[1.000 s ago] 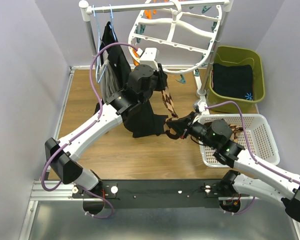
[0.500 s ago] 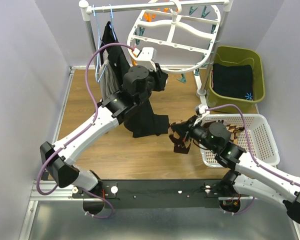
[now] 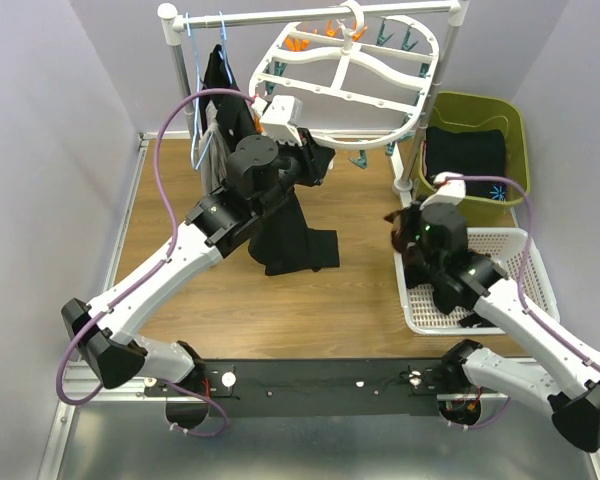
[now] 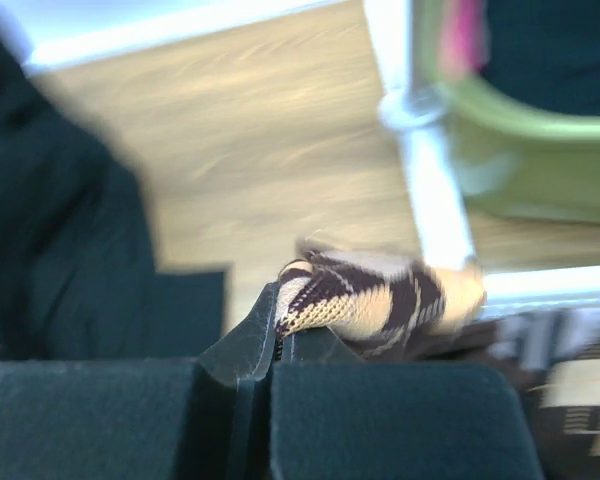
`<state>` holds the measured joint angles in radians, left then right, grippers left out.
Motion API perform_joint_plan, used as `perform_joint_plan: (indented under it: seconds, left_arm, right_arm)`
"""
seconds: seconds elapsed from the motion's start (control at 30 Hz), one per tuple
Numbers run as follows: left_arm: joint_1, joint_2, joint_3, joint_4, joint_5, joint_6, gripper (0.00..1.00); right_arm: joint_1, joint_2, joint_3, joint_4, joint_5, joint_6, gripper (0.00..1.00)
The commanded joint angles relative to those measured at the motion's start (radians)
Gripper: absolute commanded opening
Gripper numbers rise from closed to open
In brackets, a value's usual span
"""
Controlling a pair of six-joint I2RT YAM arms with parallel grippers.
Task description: Remove the socks clipped to the hanger
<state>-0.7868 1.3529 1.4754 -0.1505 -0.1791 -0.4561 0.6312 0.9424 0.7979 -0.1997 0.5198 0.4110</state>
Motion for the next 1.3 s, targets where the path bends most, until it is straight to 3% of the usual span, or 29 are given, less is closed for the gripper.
perform_joint_plan:
  seconds: [0.0,0.13,0.17,0.4,0.77,0.9,1.0,1.27]
  left_arm:
    - [-0.002,-0.041,-0.012,0.028,0.046,0.0,0.21]
    - [-0.002,-0.055,0.011,0.003,0.053,0.02,0.37]
    - [-0.002,-0.06,0.011,0.003,0.058,0.022,0.46]
    - [-0.002,-0.121,-0.004,0.019,0.118,0.02,0.72]
    - [-0.002,-0.228,-0.053,0.066,0.268,0.002,0.8]
    - [-0.002,-0.284,-0.087,0.086,0.306,-0.022,0.8]
    - [-0.003,-0.348,-0.156,0.121,0.322,-0.041,0.8]
    - [-0.002,-0.524,-0.375,0.146,0.277,-0.09,0.8]
  right_arm:
    - [-0.207,0.016,0.09,-0.127,-0.047,0.023,0.01]
    - [-0.372,-0.016,0.087,-0.152,-0.139,0.064,0.01]
    - [-0.421,-0.019,0.087,-0.173,-0.147,0.089,0.01]
    - [-0.562,-0.06,0.07,-0.228,-0.127,0.173,0.01]
    - [-0.611,-0.129,0.012,-0.306,0.032,0.357,0.01]
    - [-0.611,-0.148,-0.074,-0.285,-0.036,0.397,0.01]
    - [-0.61,-0.157,-0.146,-0.248,-0.137,0.413,0.04]
    - [-0.611,-0.154,-0.2,-0.273,-0.175,0.416,0.26]
